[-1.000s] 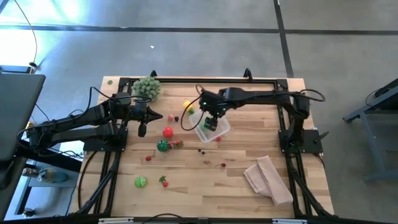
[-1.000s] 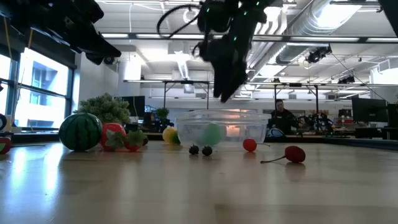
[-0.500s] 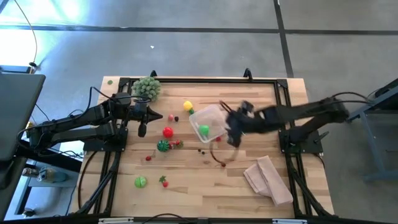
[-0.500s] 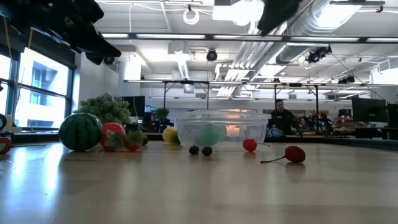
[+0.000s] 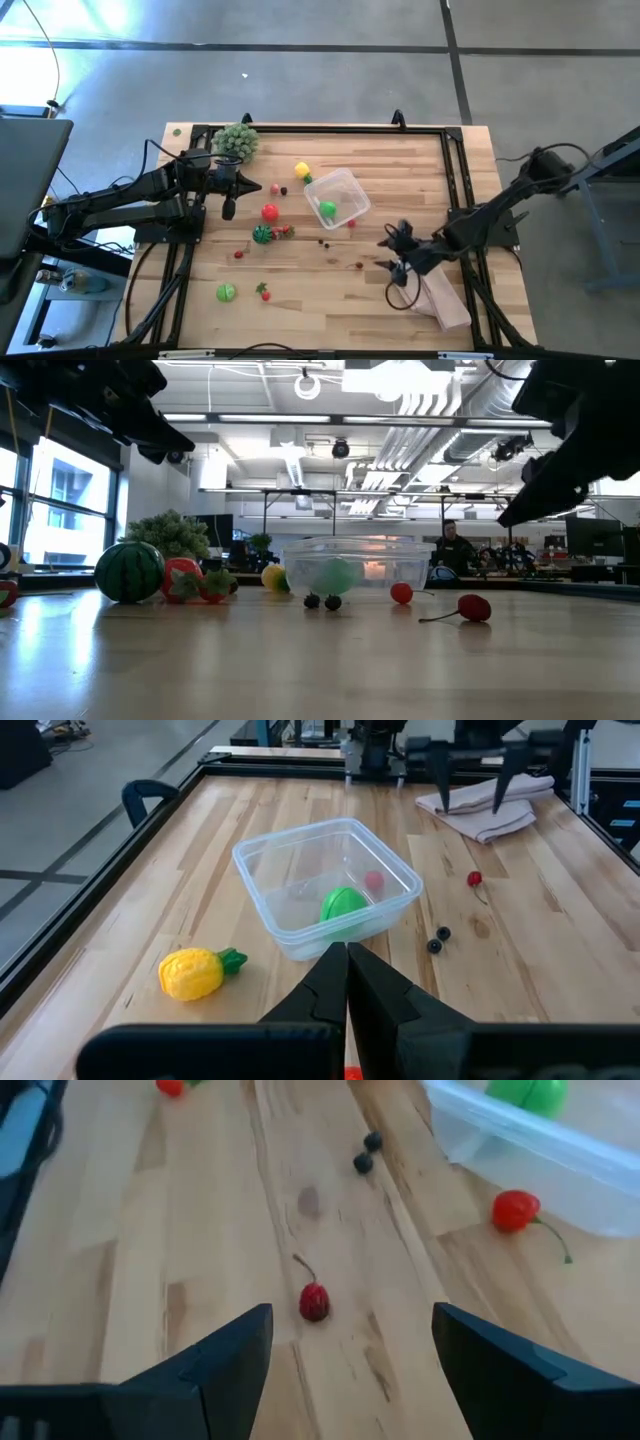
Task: Pick and placing Produce into tupperware
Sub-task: Put the red cherry into the transparent bin
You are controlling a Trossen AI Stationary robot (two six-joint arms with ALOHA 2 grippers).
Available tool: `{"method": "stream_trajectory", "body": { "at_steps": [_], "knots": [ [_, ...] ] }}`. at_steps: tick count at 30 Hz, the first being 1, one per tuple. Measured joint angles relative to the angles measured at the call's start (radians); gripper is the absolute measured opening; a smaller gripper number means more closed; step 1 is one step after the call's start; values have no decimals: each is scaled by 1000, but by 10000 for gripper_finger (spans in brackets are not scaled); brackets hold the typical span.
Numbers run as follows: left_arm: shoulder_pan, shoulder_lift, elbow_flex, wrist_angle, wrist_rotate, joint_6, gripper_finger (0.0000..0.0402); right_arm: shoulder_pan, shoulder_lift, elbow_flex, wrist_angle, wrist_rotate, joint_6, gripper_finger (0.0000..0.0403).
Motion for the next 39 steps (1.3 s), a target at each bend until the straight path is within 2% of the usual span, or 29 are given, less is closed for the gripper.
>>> {"method": "stream_trajectory", "body": {
  "at_steps": [9,16,22,27,35,39],
  "knots": [
    [0,0,0,0,0,0,1,-1,223,-3,242,8,-173,264],
    [0,0,0,0,0,0,1,-11,372,4,401,-9,-190,263],
    [0,0,0,0,0,0,1,-11,487,115,290,-12,-230,263],
    [0,0,0,0,0,0,1,-8,517,195,154,27,-193,263],
    [0,0,0,0,0,0,1,-9,518,209,93,21,-101,263],
    [0,0,0,0,0,0,1,-9,518,209,75,15,-66,250]
  ]
}}
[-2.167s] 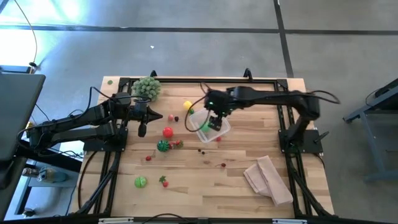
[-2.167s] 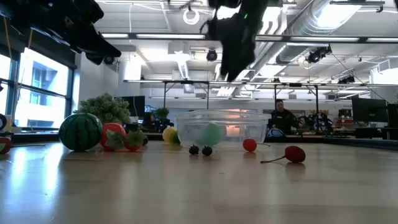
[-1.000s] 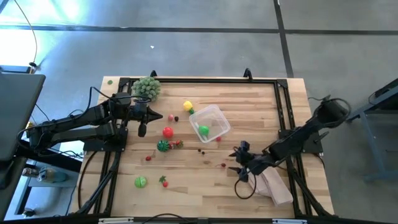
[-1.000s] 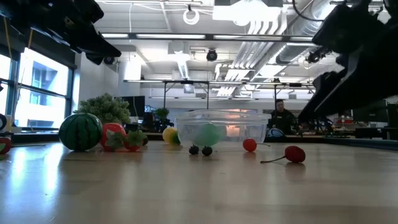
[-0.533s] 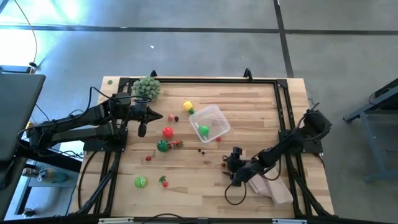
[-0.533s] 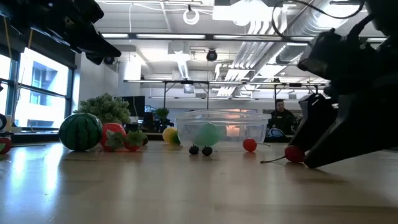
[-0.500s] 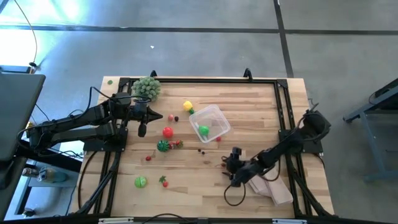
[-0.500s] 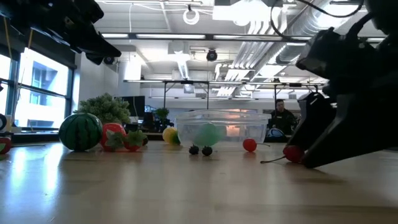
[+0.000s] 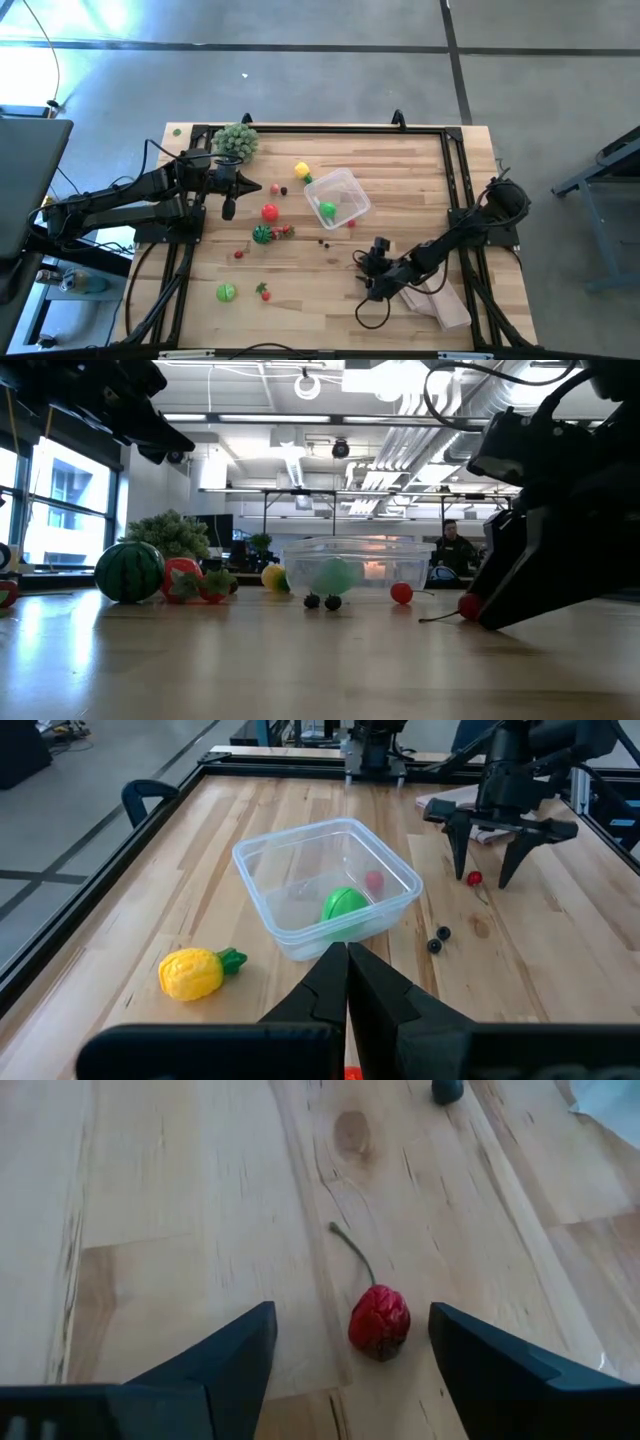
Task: Pick and placing Produce into tupperware
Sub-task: Put the red cherry into the transparent bin
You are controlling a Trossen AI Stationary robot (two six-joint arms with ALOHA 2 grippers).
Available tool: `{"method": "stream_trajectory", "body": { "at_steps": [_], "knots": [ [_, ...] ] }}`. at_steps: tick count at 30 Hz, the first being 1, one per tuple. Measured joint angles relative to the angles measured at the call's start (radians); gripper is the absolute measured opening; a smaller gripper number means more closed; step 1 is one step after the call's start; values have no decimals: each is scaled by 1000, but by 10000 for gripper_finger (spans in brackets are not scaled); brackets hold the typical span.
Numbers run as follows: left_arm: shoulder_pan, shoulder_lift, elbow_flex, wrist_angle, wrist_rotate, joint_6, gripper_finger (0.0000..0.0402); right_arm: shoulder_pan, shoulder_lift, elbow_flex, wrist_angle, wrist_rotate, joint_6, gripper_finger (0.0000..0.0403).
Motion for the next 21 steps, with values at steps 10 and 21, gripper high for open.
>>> {"method": "stream_trajectory", "body": {
  "at_steps": [10,21],
  "knots": [
    [0,0,0,0,0,0,1,-1,2,-1,-3,-13,9,188],
    [0,0,0,0,0,0,1,-1,3,-3,-6,3,26,137]
  ]
}}
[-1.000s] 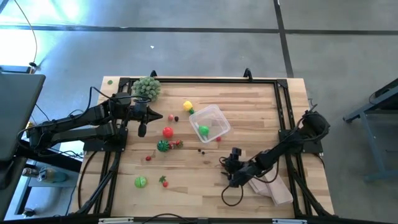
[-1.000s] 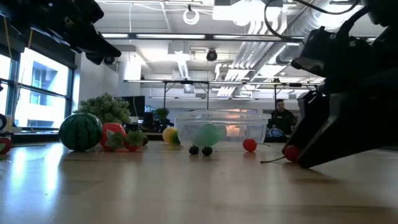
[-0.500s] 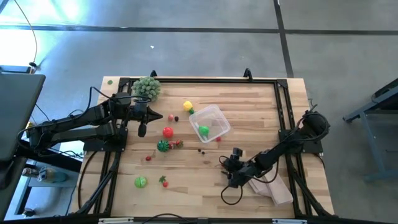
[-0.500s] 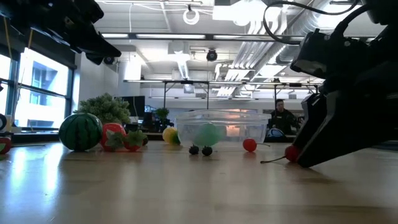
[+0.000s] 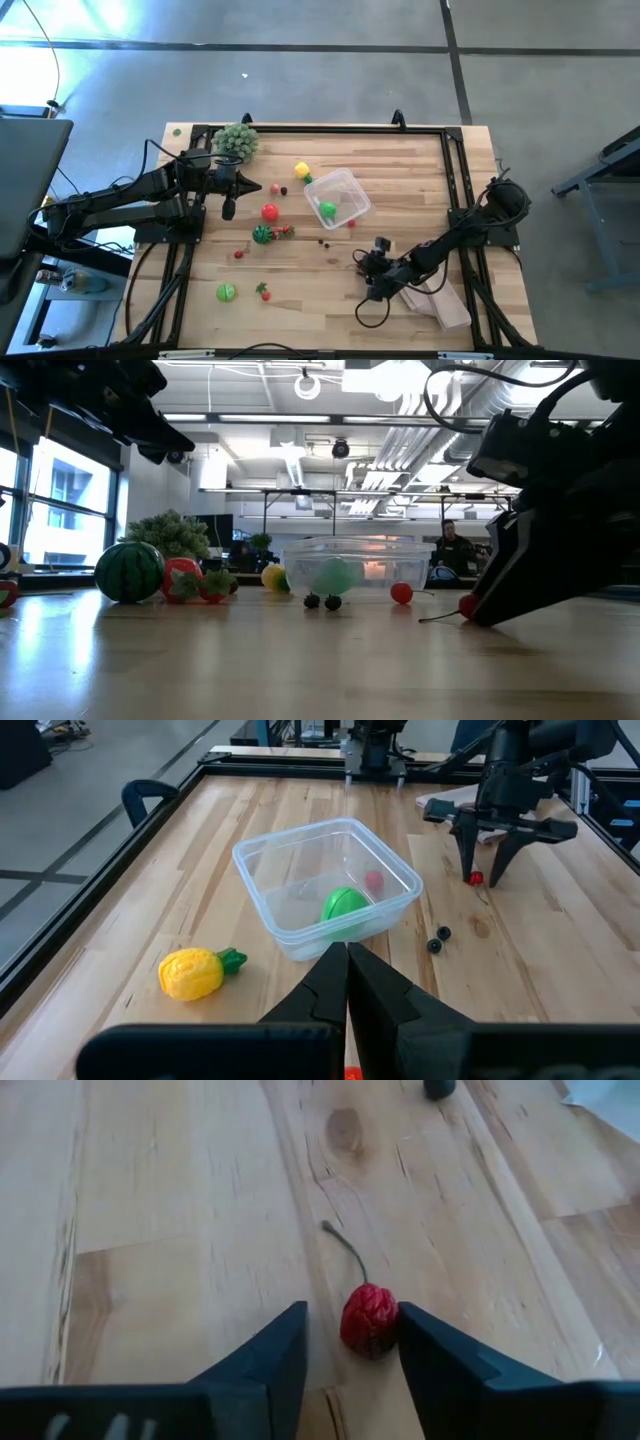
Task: Pick and placing Produce into tupperware
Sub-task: Put the red cherry into the transparent bin
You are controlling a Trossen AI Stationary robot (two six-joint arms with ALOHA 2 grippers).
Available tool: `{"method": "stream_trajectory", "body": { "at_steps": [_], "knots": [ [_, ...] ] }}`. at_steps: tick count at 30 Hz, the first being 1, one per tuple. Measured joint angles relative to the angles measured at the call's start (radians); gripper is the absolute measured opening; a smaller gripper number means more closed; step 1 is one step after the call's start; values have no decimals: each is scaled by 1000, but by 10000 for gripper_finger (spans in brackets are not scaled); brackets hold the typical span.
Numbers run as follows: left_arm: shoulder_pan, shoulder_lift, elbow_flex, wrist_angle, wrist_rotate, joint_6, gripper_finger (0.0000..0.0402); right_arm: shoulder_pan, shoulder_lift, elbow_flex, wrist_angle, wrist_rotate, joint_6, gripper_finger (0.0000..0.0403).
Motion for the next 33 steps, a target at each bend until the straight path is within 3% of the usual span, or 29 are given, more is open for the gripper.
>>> {"method": "stream_trajectory", "body": {
  "at_steps": [18,33],
  "knots": [
    [0,0,0,0,0,0,1,0,0,-2,3,4,0,53],
    [0,0,0,0,0,0,1,5,-55,-9,62,50,-73,46]
  ]
}}
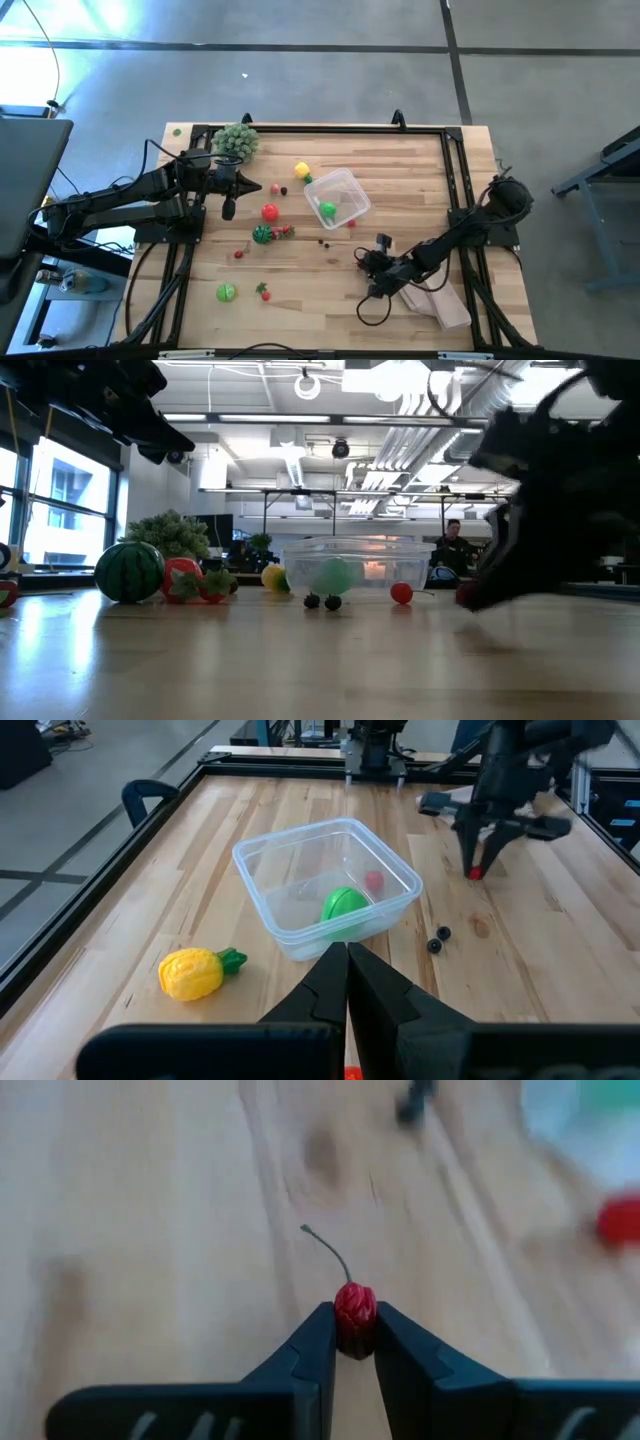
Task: Pick and placing Produce into tupperware
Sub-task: Put the red cherry into the transparent bin
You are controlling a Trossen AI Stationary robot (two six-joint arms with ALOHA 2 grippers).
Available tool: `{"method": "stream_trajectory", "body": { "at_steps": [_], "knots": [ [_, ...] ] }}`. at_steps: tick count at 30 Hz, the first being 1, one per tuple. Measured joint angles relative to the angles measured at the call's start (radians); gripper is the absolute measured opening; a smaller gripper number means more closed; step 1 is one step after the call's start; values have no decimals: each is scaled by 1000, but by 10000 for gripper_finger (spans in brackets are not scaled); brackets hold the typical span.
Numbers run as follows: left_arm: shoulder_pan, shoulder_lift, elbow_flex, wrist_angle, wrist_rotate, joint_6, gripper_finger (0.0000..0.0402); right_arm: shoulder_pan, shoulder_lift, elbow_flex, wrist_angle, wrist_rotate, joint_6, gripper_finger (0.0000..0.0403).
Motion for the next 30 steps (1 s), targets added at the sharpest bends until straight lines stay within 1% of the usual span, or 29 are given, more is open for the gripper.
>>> {"method": "stream_trajectory", "body": {
  "at_steps": [4,9,11,14,16,18,23,25,27,30],
  "knots": [
    [0,0,0,0,0,0,1,0,-80,19,42,85,-115,46],
    [0,0,0,0,0,0,1,-29,-198,93,57,180,-382,46],
    [0,0,0,0,0,0,1,-53,-241,135,55,195,-493,46],
    [0,0,0,0,0,0,1,-103,-301,209,47,188,-631,46],
    [0,0,0,0,0,0,1,-149,-325,264,24,161,-696,46],
    [0,0,0,0,0,0,1,-204,-333,327,-35,119,-721,46],
    [0,0,0,0,0,0,1,-376,-313,476,-260,-11,-679,46],
    [0,0,0,0,0,0,1,-455,-289,505,-348,-98,-633,46],
    [0,0,0,0,0,0,1,-531,-259,519,-432,-213,-576,46],
    [0,0,0,0,0,0,1,-631,-197,511,-488,-345,-526,46]
  ]
}}
